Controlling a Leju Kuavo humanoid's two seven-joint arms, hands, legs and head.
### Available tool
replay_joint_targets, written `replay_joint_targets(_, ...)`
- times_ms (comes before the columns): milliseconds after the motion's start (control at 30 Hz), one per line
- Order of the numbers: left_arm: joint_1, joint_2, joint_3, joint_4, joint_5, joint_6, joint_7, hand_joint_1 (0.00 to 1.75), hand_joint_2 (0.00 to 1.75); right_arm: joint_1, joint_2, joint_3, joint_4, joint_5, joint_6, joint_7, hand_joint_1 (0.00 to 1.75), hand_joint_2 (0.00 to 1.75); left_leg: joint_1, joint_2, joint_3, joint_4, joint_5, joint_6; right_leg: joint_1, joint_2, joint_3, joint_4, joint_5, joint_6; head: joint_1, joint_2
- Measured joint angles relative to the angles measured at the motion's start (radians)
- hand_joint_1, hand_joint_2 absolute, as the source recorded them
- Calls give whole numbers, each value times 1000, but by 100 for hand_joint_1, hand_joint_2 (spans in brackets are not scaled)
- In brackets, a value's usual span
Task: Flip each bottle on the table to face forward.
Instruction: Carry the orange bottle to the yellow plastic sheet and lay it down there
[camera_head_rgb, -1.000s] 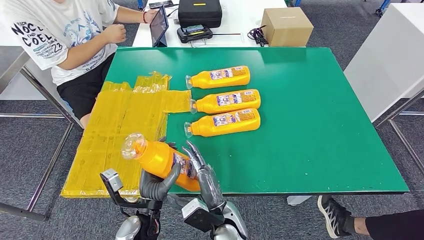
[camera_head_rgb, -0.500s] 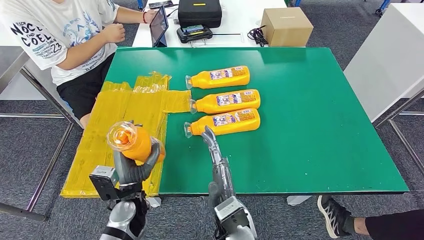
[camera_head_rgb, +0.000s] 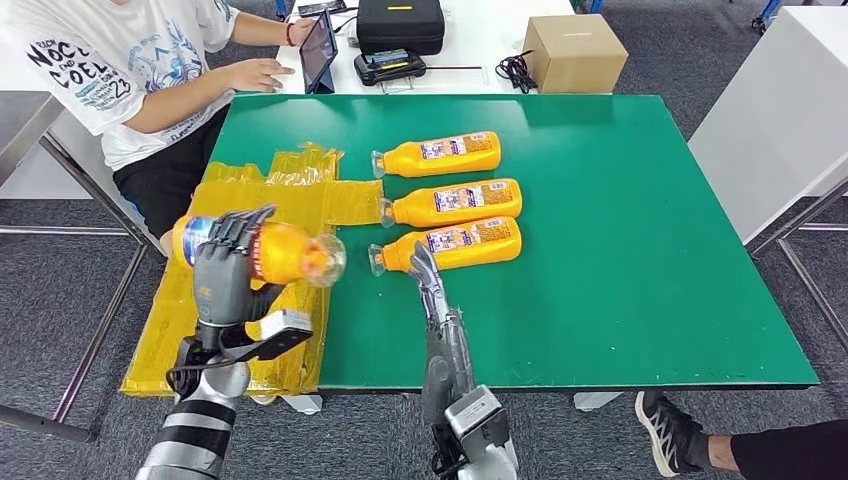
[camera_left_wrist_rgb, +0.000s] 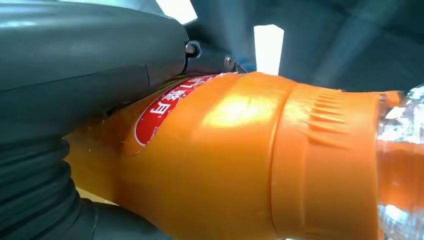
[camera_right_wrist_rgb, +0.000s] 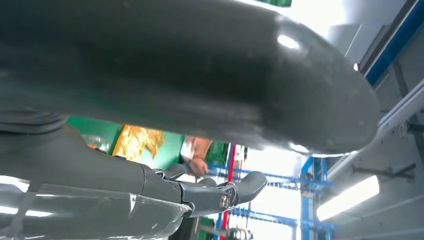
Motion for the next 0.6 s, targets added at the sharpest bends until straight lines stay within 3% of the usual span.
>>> replay_joint_targets(100,-57,16,47,28,-256,0,87,175,175,-7,6,-3,11,-8,31,0,0,0,0,1,0,0,0,0,0,0,0,0,0,0,0,0)
replay_joint_targets(200,-108,59,60,90,-399,0,192,175,175,-9,9,-8,20,-9,55,0,0,0,0,1,1,0,1,-1,0,0,0,1,0,0,0,0)
replay_joint_targets(433,-187,185,28,350,-509,0,260,175,175,-9,10,-19,41,-5,113,0,0,0,1,2,1,0,1,-1,0,1,-1,1,0,0,0,0)
replay_joint_targets(600,-217,235,-10,485,-520,-16,277,175,175,-10,13,-22,58,-7,134,0,0,0,0,1,0,0,1,-1,0,0,-1,1,0,0,0,0)
